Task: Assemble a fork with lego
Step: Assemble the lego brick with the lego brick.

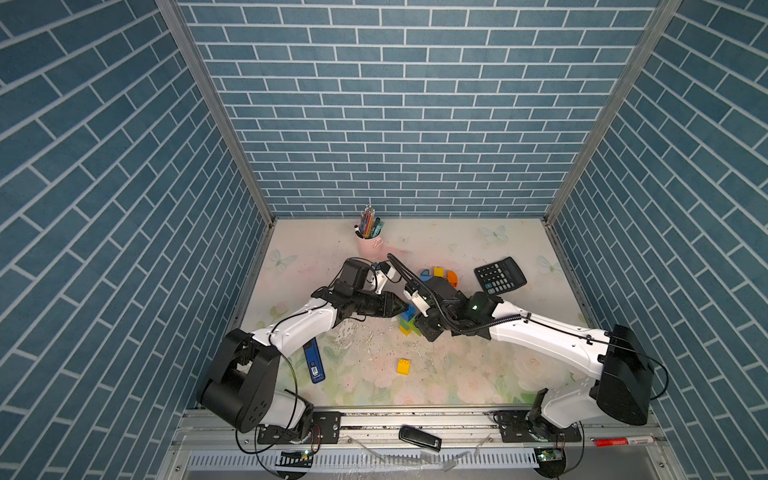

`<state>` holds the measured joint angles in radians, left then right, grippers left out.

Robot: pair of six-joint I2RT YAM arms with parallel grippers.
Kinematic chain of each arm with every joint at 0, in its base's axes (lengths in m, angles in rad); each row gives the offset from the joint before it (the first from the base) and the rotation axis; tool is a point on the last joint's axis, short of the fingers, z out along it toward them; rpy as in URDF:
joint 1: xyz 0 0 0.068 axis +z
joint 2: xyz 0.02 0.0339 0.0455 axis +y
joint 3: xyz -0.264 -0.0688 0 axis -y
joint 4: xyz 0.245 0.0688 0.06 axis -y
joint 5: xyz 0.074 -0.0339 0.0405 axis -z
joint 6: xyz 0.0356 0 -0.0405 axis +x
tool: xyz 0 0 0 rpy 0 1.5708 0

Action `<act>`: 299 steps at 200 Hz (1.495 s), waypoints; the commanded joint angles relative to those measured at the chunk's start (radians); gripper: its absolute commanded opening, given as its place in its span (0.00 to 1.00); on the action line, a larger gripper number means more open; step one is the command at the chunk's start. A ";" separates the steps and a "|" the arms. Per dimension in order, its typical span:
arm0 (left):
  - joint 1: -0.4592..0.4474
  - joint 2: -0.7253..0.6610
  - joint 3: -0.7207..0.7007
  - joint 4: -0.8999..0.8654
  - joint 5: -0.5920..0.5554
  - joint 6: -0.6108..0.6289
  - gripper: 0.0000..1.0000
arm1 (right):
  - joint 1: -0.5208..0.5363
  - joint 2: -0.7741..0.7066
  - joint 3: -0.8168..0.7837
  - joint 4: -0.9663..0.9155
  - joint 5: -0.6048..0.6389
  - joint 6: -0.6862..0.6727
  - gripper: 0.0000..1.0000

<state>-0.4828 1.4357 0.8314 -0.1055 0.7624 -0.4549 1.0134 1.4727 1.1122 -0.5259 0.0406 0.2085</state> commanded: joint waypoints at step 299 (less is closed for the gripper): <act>-0.003 0.009 0.011 -0.048 -0.024 0.023 0.35 | -0.004 -0.051 -0.019 0.087 0.062 0.070 0.80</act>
<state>-0.4831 1.4357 0.8330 -0.1070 0.7639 -0.4519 1.0134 1.4899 1.1141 -0.5121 0.0570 0.2295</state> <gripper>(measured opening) 0.347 0.703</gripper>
